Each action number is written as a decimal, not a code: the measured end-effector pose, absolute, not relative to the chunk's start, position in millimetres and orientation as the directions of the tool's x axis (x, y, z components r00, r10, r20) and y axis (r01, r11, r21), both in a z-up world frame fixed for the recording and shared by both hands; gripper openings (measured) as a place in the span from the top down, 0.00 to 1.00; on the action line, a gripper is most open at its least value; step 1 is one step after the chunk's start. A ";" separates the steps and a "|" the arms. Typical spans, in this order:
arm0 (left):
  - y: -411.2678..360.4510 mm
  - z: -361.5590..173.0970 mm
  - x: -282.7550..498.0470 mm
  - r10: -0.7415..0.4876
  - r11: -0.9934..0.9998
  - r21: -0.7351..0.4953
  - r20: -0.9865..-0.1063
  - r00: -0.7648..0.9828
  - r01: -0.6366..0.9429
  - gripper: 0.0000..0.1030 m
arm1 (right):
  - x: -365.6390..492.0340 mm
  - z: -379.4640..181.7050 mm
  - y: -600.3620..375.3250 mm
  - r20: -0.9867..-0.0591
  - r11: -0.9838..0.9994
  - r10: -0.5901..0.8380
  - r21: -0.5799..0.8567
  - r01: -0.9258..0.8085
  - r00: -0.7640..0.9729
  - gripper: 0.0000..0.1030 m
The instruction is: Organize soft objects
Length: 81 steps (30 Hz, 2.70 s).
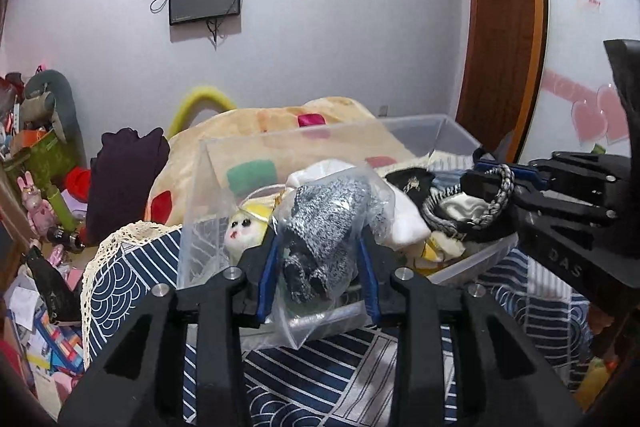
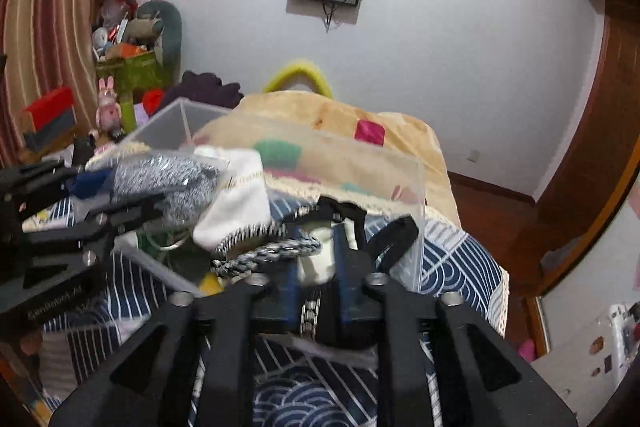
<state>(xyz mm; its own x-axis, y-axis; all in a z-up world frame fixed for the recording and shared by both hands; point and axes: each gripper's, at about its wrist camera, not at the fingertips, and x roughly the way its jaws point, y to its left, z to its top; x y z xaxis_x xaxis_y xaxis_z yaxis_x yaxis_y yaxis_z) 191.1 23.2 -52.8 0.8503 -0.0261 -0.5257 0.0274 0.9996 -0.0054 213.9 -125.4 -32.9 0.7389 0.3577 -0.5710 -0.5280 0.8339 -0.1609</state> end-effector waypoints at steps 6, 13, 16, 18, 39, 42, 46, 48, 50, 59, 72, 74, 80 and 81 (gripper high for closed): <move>24.8 -56.2 185.9 -0.031 0.999 -0.002 -0.536 0.844 0.036 0.54 | 197.3 -30.5 -141.5 -0.541 0.831 0.355 -0.190 -0.522 0.762 0.49; 30.2 -51.2 169.6 -0.069 0.998 -0.045 -0.532 0.844 0.054 0.45 | 185.8 -27.1 -160.2 -0.532 0.838 0.370 -0.165 -0.521 0.762 0.48; 25.7 -45.7 159.0 -0.067 0.998 -0.030 -0.518 0.853 0.061 0.43 | 178.4 -20.9 -170.3 -0.512 0.845 0.391 -0.129 -0.518 0.765 0.47; 23.3 -40.6 151.7 -0.066 0.998 -0.024 -0.503 0.862 0.062 0.41 | 172.8 -13.9 -176.0 -0.490 0.848 0.410 -0.105 -0.519 0.770 0.47; 26.2 22.2 48.3 -0.075 0.992 -0.114 -0.263 0.962 0.047 0.09 | 103.7 22.8 -187.9 -0.260 0.822 0.558 0.041 -0.568 0.788 0.20; 23.1 20.0 40.5 -0.072 0.993 -0.108 -0.259 0.963 0.045 0.08 | 100.8 21.2 -187.2 -0.254 0.816 0.567 0.045 -0.576 0.784 0.20; 18.7 16.2 34.1 -0.060 0.995 -0.088 -0.250 0.966 0.039 0.05 | 98.1 18.4 -186.2 -0.249 0.816 0.567 0.044 -0.576 0.785 0.20; 17.9 14.8 33.7 -0.070 0.994 -0.096 -0.253 0.965 0.047 0.04 | 96.4 16.1 -185.7 -0.250 0.818 0.564 0.042 -0.573 0.787 0.20; 17.3 11.9 35.7 -0.078 0.994 -0.099 -0.260 0.962 0.054 0.04 | 96.9 14.0 -185.4 -0.254 0.822 0.558 0.039 -0.568 0.790 0.20; 15.6 6.1 37.3 -0.080 0.994 -0.093 -0.271 0.959 0.056 0.04 | 99.4 8.4 -188.6 -0.273 0.827 0.553 0.058 -0.560 0.787 0.20; 13.6 6.2 35.1 -0.071 0.995 -0.083 -0.260 0.963 0.051 0.03 | 96.2 8.0 -189.1 -0.274 0.823 0.558 0.059 -0.565 0.784 0.20; 13.0 6.4 34.6 -0.072 0.995 -0.081 -0.259 0.963 0.052 0.03 | 95.5 8.6 -189.4 -0.274 0.822 0.558 0.059 -0.566 0.783 0.20; 11.8 7.3 33.3 -0.069 0.996 -0.077 -0.254 0.965 0.051 0.02 | 95.9 8.4 -189.2 -0.274 0.822 0.559 0.059 -0.566 0.783 0.20; 12.0 7.2 33.2 -0.069 0.996 -0.078 -0.255 0.965 0.050 0.02 | 95.7 8.5 -189.2 -0.274 0.823 0.558 0.059 -0.566 0.783 0.20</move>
